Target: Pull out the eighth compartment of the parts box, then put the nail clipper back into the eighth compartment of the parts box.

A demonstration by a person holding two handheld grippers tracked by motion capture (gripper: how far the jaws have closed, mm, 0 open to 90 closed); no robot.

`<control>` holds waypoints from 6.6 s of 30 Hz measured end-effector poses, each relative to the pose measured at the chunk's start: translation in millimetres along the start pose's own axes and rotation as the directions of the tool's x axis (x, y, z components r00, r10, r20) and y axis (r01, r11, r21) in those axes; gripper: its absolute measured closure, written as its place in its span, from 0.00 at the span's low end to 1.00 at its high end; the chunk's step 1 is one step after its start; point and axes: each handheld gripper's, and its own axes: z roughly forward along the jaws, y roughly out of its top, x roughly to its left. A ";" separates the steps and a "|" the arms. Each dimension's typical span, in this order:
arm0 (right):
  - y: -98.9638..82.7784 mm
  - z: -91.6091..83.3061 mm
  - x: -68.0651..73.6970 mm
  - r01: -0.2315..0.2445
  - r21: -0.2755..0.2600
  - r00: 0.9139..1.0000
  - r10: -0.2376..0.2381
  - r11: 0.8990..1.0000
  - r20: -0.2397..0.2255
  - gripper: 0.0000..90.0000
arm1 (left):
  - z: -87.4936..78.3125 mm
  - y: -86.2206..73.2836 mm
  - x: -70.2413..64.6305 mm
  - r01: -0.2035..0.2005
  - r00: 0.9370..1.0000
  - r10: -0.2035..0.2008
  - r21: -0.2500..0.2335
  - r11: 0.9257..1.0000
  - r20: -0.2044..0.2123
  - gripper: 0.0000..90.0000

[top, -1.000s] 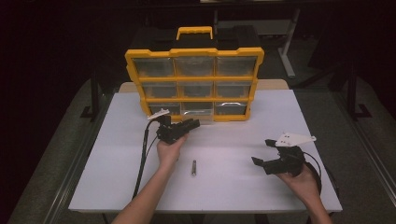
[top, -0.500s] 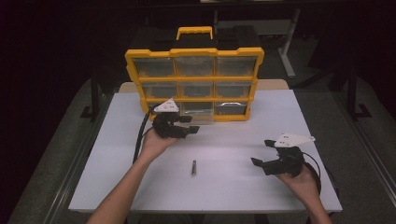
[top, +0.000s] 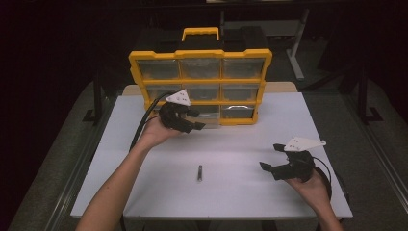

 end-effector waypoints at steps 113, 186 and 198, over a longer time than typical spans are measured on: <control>-0.4 6.9 3.4 0.005 0.013 1.000 -0.005 1.000 -0.027 0.16 | 24.7 -16.3 19.9 -0.070 0.977 0.040 0.133 0.989 0.211 0.82; -4.0 13.4 1.1 -0.051 0.069 0.997 0.055 0.996 -0.048 0.16 | -66.3 -76.5 -37.2 0.157 0.987 -0.159 -0.112 0.981 -0.014 0.32; -3.3 14.5 0.6 -0.061 0.075 0.996 0.065 0.995 -0.056 0.16 | -68.4 -89.3 -45.5 0.174 0.983 -0.180 -0.122 0.977 -0.039 0.29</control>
